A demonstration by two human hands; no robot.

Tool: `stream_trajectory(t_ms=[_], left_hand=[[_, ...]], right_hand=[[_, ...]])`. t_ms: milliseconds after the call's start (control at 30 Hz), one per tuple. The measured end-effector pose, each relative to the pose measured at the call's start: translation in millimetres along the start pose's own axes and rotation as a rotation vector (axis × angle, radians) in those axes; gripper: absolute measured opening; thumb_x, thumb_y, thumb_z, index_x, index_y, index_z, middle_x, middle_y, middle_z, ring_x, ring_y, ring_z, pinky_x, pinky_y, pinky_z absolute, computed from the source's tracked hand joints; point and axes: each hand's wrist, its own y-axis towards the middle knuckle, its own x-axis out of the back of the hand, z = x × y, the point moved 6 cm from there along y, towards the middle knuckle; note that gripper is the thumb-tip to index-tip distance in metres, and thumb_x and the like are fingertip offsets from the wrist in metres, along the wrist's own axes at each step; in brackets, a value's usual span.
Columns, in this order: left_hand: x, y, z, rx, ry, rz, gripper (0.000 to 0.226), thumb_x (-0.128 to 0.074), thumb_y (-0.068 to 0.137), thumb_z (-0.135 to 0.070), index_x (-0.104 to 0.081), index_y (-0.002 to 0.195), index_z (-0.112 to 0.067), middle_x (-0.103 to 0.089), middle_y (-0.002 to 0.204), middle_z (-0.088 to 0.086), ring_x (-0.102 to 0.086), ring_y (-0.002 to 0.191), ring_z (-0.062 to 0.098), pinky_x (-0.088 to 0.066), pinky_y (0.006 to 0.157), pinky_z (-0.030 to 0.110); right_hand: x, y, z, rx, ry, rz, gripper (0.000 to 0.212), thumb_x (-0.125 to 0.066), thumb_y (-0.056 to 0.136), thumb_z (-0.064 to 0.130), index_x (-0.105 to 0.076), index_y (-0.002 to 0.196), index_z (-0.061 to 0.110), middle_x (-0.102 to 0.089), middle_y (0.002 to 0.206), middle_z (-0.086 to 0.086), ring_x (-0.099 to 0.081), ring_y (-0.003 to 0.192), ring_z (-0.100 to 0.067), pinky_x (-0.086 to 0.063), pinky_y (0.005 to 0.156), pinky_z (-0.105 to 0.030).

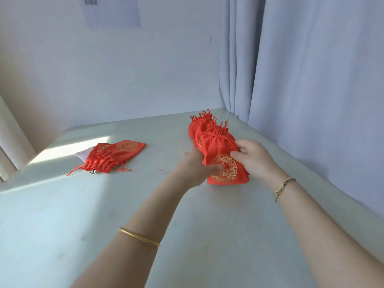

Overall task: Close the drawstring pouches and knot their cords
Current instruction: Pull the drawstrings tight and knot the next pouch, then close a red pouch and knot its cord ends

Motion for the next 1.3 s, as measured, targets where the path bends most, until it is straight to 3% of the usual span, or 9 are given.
stream_trajectory(t_ms=[167,267,367,467,600,833,1033,1133,1300], left_hand=[[-28.3,15.7,6.6,0.018,0.15,-0.073,0.041,-0.072,0.078,-0.026,-0.046,0.102,-0.006,-0.057,0.102,0.018,-0.058,0.078,0.029,-0.051,0.068,0.042],[-25.4,21.0,12.3,0.095,0.166,-0.099,0.059,-0.071,0.078,-0.025,-0.039,0.12,0.0,-0.056,0.112,0.021,-0.063,0.09,0.035,-0.05,0.066,0.034],[-26.4,23.5,15.2,0.089,0.148,-0.05,0.044,-0.069,0.08,-0.018,-0.043,0.108,0.004,-0.066,0.086,0.018,-0.067,0.073,0.03,-0.054,0.069,0.037],[-30.1,24.8,12.5,0.065,0.107,-0.072,0.033,-0.066,0.082,-0.011,-0.04,0.1,-0.001,-0.066,0.075,0.016,-0.067,0.06,0.024,-0.053,0.059,0.033],[-34.0,29.3,7.0,0.056,-0.015,-0.153,0.028,-0.059,0.086,-0.003,-0.033,0.097,-0.005,-0.061,0.071,0.013,-0.063,0.051,0.02,-0.044,0.037,0.019],[-31.8,30.7,13.2,0.079,-0.163,-0.137,0.029,-0.059,0.088,-0.006,-0.033,0.102,-0.006,-0.058,0.065,0.012,-0.058,0.043,0.016,-0.047,0.036,0.022],[-24.4,20.2,19.1,0.076,-0.182,-0.129,0.021,-0.052,0.09,-0.007,-0.035,0.102,-0.006,-0.058,0.059,0.009,-0.058,0.045,0.018,-0.052,0.055,0.028],[-4.1,15.5,31.0,0.112,-0.161,-0.207,0.014,-0.045,0.09,-0.006,-0.036,0.102,-0.006,-0.06,0.078,0.014,-0.06,0.053,0.022,-0.05,0.058,0.029],[67.4,6.6,78.1,0.18,0.149,-0.408,0.029,-0.048,0.088,-0.01,-0.046,0.116,-0.006,-0.042,0.125,0.013,-0.053,0.107,0.033,-0.045,0.086,0.037]], right_hand=[[8.8,4.5,-19.4,-0.061,-0.505,-0.124,0.042,-0.06,0.084,0.04,-0.058,0.118,0.016,-0.062,0.11,-0.008,-0.057,0.105,-0.029,-0.048,0.088,-0.04],[7.9,-2.4,-33.7,-0.101,-0.516,-0.05,0.05,-0.055,0.075,0.063,-0.063,0.101,0.02,-0.065,0.097,-0.003,-0.061,0.095,-0.027,-0.051,0.079,-0.04],[-0.8,-5.1,-35.7,-0.088,-0.434,0.036,0.058,-0.057,0.056,0.071,-0.06,0.084,0.021,-0.064,0.087,-0.002,-0.062,0.081,-0.022,-0.052,0.073,-0.037],[-6.0,0.8,-35.4,-0.032,-0.429,0.07,0.061,-0.064,0.048,0.062,-0.06,0.091,0.02,-0.062,0.093,-0.007,-0.061,0.085,-0.024,-0.05,0.073,-0.033],[1.8,4.2,-30.7,-0.023,-0.39,-0.093,0.055,-0.076,0.072,0.031,-0.056,0.12,0.015,-0.05,0.111,-0.01,-0.053,0.101,-0.026,-0.042,0.085,-0.031],[7.0,-6.3,-27.8,-0.031,-0.349,-0.322,0.058,-0.079,0.069,0.026,-0.048,0.115,0.008,-0.048,0.114,-0.012,-0.051,0.105,-0.029,-0.043,0.088,-0.035],[10.2,-23.1,-13.1,0.003,-0.507,-0.416,0.056,-0.077,0.072,0.033,-0.046,0.112,0.008,-0.048,0.113,-0.012,-0.047,0.105,-0.031,-0.041,0.081,-0.036],[0.2,-32.4,9.8,0.125,-0.518,-0.472,0.044,-0.073,0.077,0.025,-0.049,0.108,0.006,-0.049,0.109,-0.013,-0.049,0.1,-0.032,-0.04,0.077,-0.037],[-78.2,-21.7,59.5,0.327,-0.431,-0.23,0.026,-0.06,0.084,0.014,-0.051,0.108,0.007,-0.05,0.108,-0.011,-0.052,0.097,-0.03,-0.043,0.076,-0.038]])
